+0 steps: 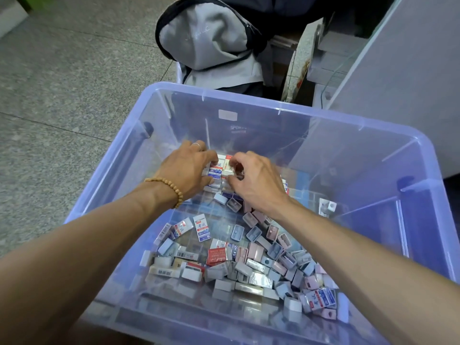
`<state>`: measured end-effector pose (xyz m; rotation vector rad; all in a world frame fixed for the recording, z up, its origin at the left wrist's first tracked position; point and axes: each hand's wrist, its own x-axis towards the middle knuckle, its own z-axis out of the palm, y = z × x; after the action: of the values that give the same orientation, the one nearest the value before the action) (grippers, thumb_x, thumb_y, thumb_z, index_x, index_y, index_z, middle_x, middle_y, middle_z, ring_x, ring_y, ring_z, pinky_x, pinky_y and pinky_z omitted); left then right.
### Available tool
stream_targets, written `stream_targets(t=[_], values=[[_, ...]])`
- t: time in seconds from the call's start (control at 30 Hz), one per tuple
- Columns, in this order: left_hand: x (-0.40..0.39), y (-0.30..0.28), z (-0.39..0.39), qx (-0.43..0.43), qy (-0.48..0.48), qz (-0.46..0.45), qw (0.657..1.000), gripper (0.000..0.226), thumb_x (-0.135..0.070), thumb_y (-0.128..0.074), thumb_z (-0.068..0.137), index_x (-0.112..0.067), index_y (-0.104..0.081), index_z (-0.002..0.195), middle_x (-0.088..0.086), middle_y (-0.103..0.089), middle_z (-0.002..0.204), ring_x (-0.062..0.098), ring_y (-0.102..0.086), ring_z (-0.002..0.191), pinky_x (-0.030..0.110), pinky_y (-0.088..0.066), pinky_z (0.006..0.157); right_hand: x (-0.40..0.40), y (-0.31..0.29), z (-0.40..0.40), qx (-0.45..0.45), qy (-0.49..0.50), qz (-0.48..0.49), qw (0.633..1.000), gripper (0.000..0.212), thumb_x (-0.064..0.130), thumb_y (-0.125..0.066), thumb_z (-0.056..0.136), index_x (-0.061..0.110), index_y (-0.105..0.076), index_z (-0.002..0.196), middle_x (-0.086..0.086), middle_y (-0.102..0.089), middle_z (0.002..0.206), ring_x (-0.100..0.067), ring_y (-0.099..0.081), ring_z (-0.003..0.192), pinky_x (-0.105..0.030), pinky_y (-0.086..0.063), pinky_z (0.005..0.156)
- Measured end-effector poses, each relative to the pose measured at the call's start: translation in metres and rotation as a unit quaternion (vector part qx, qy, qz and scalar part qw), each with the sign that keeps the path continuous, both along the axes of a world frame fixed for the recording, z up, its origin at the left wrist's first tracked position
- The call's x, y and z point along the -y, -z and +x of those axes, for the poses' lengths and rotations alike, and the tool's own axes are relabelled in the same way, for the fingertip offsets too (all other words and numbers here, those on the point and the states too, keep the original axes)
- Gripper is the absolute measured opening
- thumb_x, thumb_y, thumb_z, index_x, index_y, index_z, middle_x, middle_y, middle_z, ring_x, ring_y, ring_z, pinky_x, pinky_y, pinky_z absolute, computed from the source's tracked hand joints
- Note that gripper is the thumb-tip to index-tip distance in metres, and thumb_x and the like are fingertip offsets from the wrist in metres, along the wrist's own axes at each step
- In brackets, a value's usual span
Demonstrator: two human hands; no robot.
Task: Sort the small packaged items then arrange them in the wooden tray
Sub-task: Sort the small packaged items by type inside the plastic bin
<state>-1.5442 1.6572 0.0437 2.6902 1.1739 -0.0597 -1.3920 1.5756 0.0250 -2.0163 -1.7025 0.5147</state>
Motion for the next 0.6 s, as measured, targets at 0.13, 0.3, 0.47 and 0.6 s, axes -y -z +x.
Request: stream_targets(t=[0.13,0.3,0.47,0.6], values=[[0.019,-0.010,-0.002,-0.027,0.032,-0.011,0.999,0.021,-0.033,-0.065,0.087,-0.018,-0.061,0.101,0.003,-0.061,0.100,0.022,-0.055,0.091,0.028,-0.038,0.067,-0.001,-0.011,0.007,0.001,-0.055,-0.052,0.997,0.036,0.029,-0.069,0.089,0.015,-0.063,0.122,-0.003,-0.060,0.105,-0.022,-0.058,0.097,-0.032,-0.043,0.077],[0.039,0.007,-0.017,-0.234,0.156,-0.150,0.948,0.051,-0.035,-0.067,0.088,-0.027,-0.049,0.134,0.001,-0.054,0.127,0.022,-0.054,0.114,0.030,-0.045,0.087,0.020,-0.026,0.018,0.035,-0.080,-0.035,0.996,0.021,0.023,-0.063,0.090,0.015,-0.065,0.108,-0.003,-0.068,0.103,-0.023,-0.061,0.091,-0.037,-0.051,0.078],[0.031,0.035,-0.016,-0.285,0.170,-0.192,0.924,0.057,-0.025,-0.072,0.083,-0.030,-0.049,0.136,0.004,-0.049,0.129,0.026,-0.055,0.111,0.034,-0.049,0.092,0.048,-0.021,0.025,0.063,-0.176,-0.186,0.965,0.009,0.030,-0.066,0.089,0.024,-0.064,0.094,0.004,-0.069,0.091,-0.017,-0.062,0.083,-0.037,-0.055,0.076],[0.030,0.044,-0.019,-0.295,0.179,-0.220,0.912,0.051,-0.011,-0.076,0.076,-0.030,-0.059,0.121,0.002,-0.047,0.121,0.025,-0.059,0.099,0.037,-0.055,0.084,0.061,-0.011,0.012,0.039,-0.227,-0.252,0.940,0.028,0.037,-0.068,0.090,0.016,-0.069,0.108,0.001,-0.070,0.100,-0.018,-0.063,0.088,-0.032,-0.053,0.076]])
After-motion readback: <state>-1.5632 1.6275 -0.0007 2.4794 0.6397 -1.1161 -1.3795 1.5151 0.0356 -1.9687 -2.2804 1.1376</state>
